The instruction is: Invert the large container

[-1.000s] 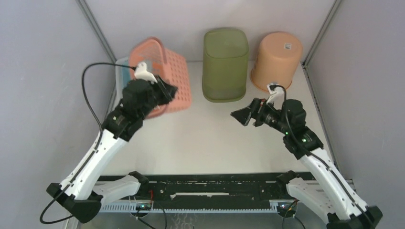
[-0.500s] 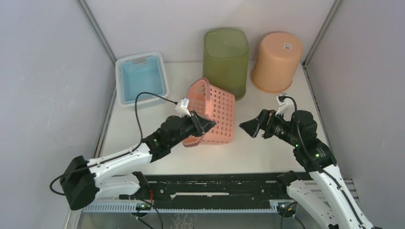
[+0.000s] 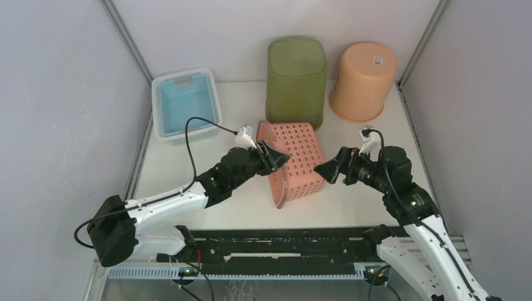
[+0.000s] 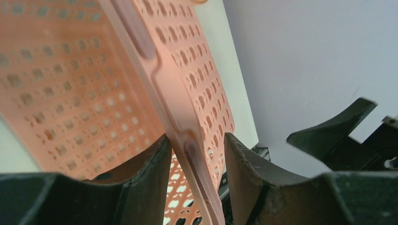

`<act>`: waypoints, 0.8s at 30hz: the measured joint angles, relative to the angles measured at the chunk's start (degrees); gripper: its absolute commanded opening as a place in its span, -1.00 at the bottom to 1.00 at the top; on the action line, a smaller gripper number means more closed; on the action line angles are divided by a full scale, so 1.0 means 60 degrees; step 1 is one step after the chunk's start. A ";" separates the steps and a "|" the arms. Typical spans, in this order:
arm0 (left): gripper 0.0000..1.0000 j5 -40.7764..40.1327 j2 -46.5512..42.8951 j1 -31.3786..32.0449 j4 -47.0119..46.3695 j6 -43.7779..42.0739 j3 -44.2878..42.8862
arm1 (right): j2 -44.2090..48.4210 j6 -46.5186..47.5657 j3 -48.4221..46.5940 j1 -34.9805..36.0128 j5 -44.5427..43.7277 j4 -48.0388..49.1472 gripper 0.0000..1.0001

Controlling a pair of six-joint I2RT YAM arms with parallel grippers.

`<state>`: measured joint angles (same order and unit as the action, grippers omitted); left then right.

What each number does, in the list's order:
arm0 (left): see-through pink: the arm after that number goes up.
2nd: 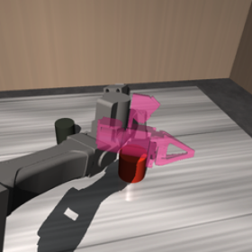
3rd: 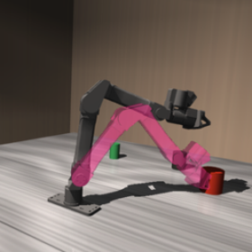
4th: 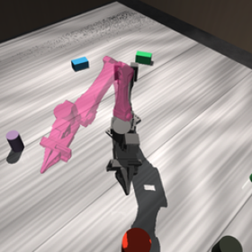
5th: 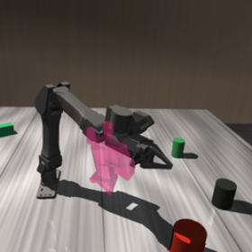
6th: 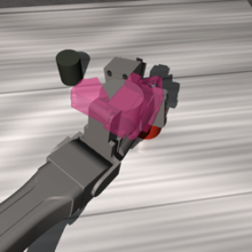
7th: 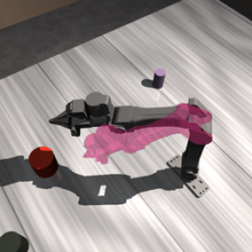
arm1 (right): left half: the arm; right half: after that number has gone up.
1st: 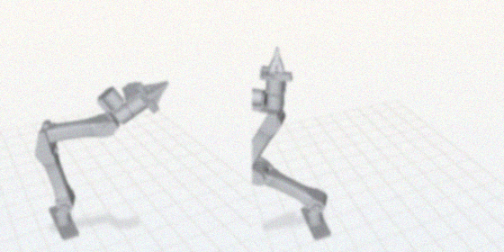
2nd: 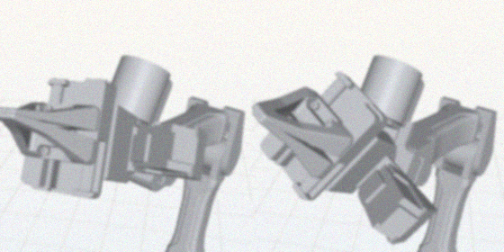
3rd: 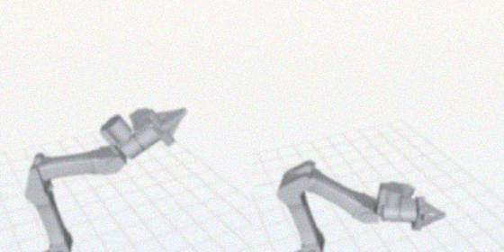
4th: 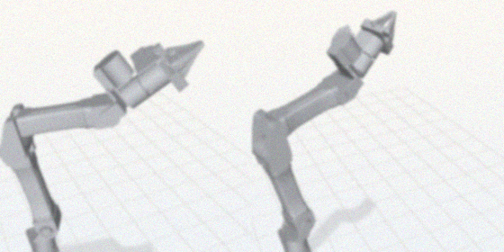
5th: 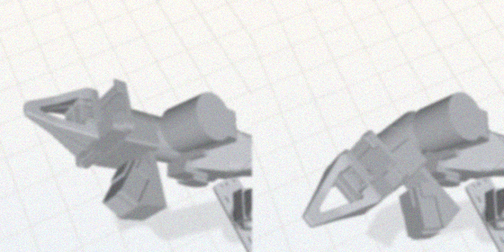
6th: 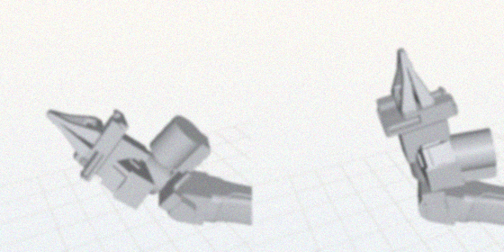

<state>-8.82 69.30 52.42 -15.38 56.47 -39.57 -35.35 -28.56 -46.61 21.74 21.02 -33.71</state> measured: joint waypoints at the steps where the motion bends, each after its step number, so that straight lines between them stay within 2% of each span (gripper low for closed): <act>1: 0.00 0.0007 0.0004 -0.0076 0.0182 -0.0062 -0.0171 | -0.0022 -0.0004 0.0073 -0.0004 0.0015 0.0022 0.98; 7: -0.02 0.0262 0.0452 -0.0532 0.0324 -0.0142 -0.0648 | -0.0146 0.0004 0.0295 -0.0007 0.0029 0.0087 0.98; 16: 0.02 0.0539 0.1319 -0.0572 0.0025 0.0058 -0.0973 | -0.0033 0.0142 0.0565 -0.0131 0.0109 0.0157 0.99; 24: -0.07 0.0692 0.2408 -0.0572 0.0095 0.0444 -0.1727 | -0.0011 0.0266 0.0743 -0.0357 0.0328 0.0142 0.99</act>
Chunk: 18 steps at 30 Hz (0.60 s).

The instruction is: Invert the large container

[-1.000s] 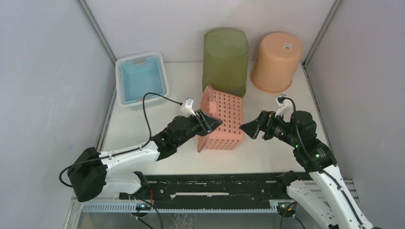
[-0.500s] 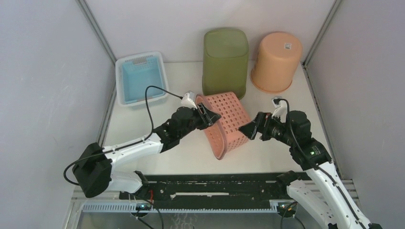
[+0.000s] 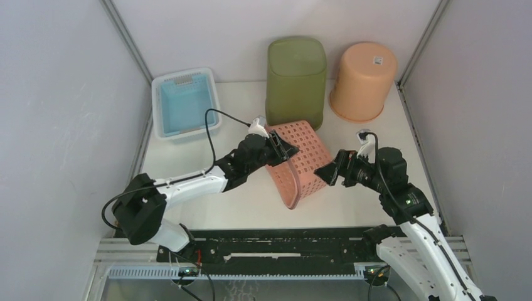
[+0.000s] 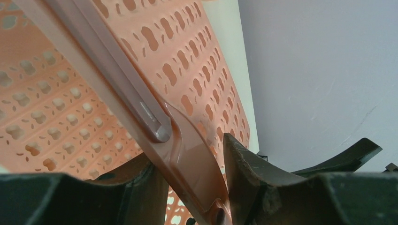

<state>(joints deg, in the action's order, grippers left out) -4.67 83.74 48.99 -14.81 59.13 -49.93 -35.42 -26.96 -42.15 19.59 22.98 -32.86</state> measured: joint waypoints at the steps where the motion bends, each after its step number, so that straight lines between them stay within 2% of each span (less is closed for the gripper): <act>1: -0.11 0.0029 0.0047 0.0000 -0.0011 0.0073 -0.0007 | 0.0007 0.0015 0.0000 -0.0033 0.0018 0.0000 0.99; 3: -0.33 0.0069 0.0084 0.0000 -0.0022 0.0146 -0.0026 | 0.0015 0.0047 0.0000 -0.0098 0.0062 0.0000 0.99; 7: -0.95 0.0299 0.0120 0.0000 -0.0226 0.0459 -0.0076 | 0.0000 0.0106 0.0029 -0.0193 0.0193 0.0015 0.99; 18: -0.99 0.1523 0.0605 -0.0178 -0.2554 0.0874 0.0011 | -0.0022 0.0255 -0.0076 -0.0557 0.0364 -0.0302 0.99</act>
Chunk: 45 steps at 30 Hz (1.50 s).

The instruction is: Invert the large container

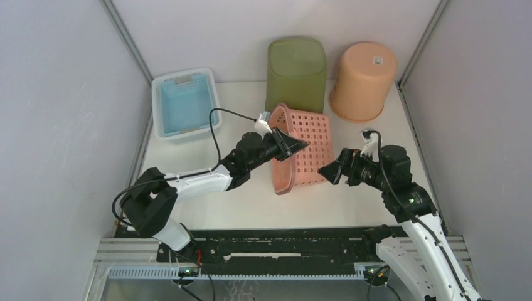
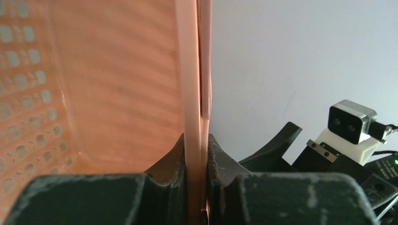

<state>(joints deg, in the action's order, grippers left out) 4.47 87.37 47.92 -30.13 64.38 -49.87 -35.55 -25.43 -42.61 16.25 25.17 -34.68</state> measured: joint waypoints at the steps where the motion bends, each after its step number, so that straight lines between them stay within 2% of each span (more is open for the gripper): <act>1: -1.00 0.0182 0.0117 -0.0029 -0.0426 0.0135 0.0080 | -0.0004 0.0062 -0.0178 -0.0044 -0.0044 -0.0222 0.99; 4: -1.00 0.0670 0.0627 -0.0066 -0.1708 0.0656 0.0135 | -0.0015 0.0295 -0.1093 -0.0160 -0.0353 -0.0918 0.99; 9: -1.00 0.1421 0.2324 -0.0069 -0.4991 0.2237 -0.0058 | 0.0066 0.0634 -0.2925 -0.0288 -0.1049 -0.1920 1.00; 11: -0.99 0.1639 0.3253 -0.0011 -0.5949 0.2914 -0.0535 | 0.0178 0.0736 -0.3537 -0.0310 -0.1239 -0.2295 1.00; 15: -0.99 0.1730 0.4783 0.0240 -0.6885 0.3850 -0.1942 | 0.0317 0.0871 -0.4503 -0.0324 -0.1501 -0.2911 1.00; 29: -0.96 0.0849 0.9584 0.1504 -0.8382 0.6907 -0.9184 | 0.0346 0.1413 -0.6065 -0.0324 -0.2302 -0.4703 1.00; 37: -0.93 -0.0022 1.1650 0.1785 -0.8473 0.7894 -1.1045 | 0.0288 0.1552 -0.6251 -0.0328 -0.2404 -0.4983 1.00; 45: -0.90 -0.0219 1.2659 0.1963 -0.8426 0.8309 -1.1256 | 0.0244 0.1588 -0.6189 -0.0328 -0.2386 -0.4983 1.00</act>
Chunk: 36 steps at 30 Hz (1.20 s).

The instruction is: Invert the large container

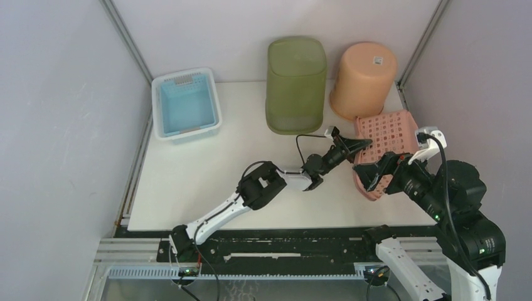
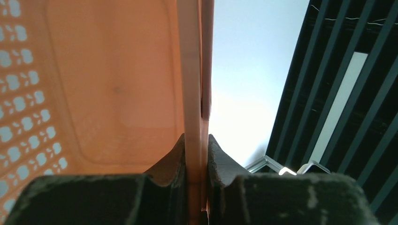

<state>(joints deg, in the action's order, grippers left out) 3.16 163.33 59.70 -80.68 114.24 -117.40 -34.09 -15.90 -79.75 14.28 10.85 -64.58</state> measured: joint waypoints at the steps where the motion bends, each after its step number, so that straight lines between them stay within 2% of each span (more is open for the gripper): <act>1: -0.89 0.0007 -0.0004 0.0026 -0.0036 -0.0004 0.0018 | 0.0004 0.0000 0.0033 -0.0004 0.0004 0.0004 1.00; 3: -0.73 0.0058 -0.0120 0.0069 -0.0146 -0.0011 0.0310 | 0.0000 0.0000 0.0076 -0.0004 0.0029 0.0000 1.00; 7: -0.18 0.0080 -0.0732 0.0131 -0.0543 -0.0018 0.1945 | 0.0007 0.0000 0.0146 -0.0004 0.0040 0.0004 1.00; 12: 0.13 0.0157 -0.1668 0.0098 -0.0532 -0.0138 0.4218 | 0.0040 0.0000 0.0433 -0.0004 0.0135 0.0007 1.00; 13: 0.28 0.0182 -0.1789 0.0087 -0.0506 -0.0146 0.4521 | 0.0040 0.0000 0.0488 -0.0004 0.0157 0.0011 1.00; 14: 0.32 0.0186 -0.1905 0.0076 -0.0506 -0.0164 0.4812 | 0.0040 0.0000 0.0565 -0.0004 0.0204 0.0011 1.00; 19: 0.98 0.0266 -0.2535 -0.0095 -0.0452 -0.0335 0.6240 | 0.0051 -0.0004 0.0776 -0.0004 0.0390 0.0084 1.00; 26: 0.99 0.0685 -0.3894 -0.0568 -0.0113 -0.0947 0.8437 | 0.0106 -0.0022 0.1428 -0.0004 0.0652 0.0466 1.00; 31: 0.99 0.1195 -0.5304 -0.1009 0.1803 -0.2182 0.9453 | 0.0084 -0.0124 0.2492 -0.0004 0.0838 0.1024 1.00; 36: 1.00 0.1475 -0.6441 -0.1151 0.4579 -0.3759 0.9490 | -0.0113 -0.0280 0.3727 -0.0004 0.1013 0.1872 1.00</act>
<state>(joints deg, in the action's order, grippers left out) 12.01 124.68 52.80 -53.21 91.68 -60.47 -34.76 -17.58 -57.39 14.26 16.93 -53.34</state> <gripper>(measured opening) 0.996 1.000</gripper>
